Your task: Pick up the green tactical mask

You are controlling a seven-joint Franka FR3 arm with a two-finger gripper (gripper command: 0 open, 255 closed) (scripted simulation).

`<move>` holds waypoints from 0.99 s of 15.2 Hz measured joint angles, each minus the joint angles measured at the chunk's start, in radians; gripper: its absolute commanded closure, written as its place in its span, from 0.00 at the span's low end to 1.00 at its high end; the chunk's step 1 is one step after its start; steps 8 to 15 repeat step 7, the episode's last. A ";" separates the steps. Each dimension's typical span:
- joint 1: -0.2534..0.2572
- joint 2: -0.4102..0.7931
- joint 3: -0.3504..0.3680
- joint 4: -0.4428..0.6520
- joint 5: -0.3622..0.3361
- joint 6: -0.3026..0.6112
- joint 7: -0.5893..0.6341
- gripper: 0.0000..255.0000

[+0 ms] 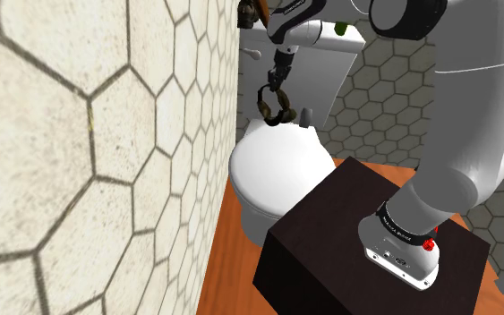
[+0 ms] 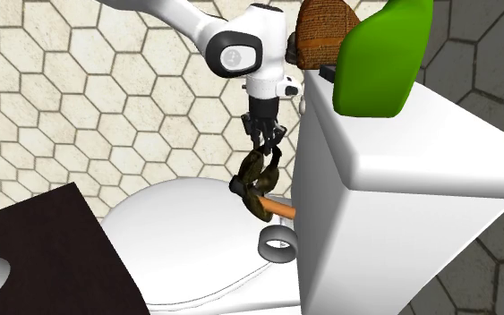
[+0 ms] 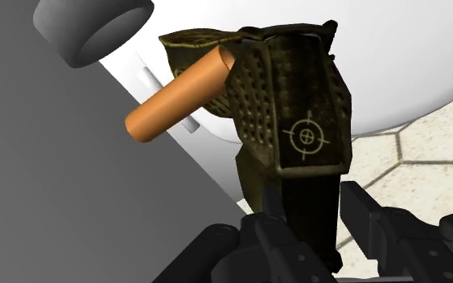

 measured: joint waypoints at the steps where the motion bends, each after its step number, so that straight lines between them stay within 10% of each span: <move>1: 0.001 -0.008 -0.001 0.001 -0.003 -0.009 0.002 1.00; 15: 0.004 -0.045 -0.009 0.021 -0.016 -0.065 0.014 1.00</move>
